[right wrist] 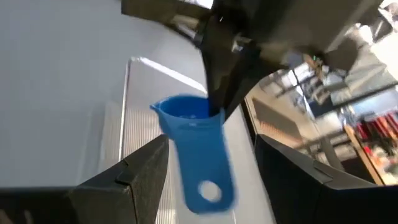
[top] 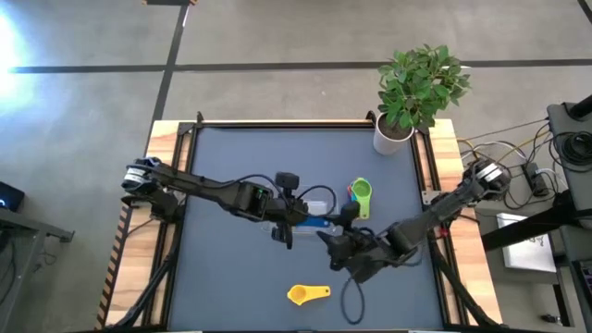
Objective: Nest measuring cups in basket
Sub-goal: Stack the blue measuring cup on top of the green measuring cup
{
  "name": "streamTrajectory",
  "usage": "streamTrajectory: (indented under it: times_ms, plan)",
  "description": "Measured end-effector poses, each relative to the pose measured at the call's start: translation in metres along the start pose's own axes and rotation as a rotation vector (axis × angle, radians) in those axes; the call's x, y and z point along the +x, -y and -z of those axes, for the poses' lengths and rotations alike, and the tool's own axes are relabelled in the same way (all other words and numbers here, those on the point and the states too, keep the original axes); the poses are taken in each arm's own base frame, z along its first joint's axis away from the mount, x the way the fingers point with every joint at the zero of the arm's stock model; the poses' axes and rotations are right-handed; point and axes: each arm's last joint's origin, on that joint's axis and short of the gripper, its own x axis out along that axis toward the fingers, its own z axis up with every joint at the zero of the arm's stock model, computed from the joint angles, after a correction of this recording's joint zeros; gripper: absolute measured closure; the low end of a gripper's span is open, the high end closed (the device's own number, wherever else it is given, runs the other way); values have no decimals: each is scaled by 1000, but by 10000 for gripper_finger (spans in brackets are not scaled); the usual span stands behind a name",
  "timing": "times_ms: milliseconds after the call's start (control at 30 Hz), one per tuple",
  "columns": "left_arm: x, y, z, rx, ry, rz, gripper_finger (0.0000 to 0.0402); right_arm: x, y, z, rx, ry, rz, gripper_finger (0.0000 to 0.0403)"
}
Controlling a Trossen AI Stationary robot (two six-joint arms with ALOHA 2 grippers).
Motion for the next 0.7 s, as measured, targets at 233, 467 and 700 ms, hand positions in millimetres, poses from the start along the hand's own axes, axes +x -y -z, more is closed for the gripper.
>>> streamTrajectory:
  times_ms: [233,467,700]
  plan:
    - [0,-1,1,0,-12,-32,401,31,-5,-8,-38,-132,10,174]
    - [0,-1,4,-10,-45,-27,401,50,-5,-20,-25,-158,14,174]
    - [0,0,8,-16,-77,-23,401,55,-2,-19,24,-184,20,174]
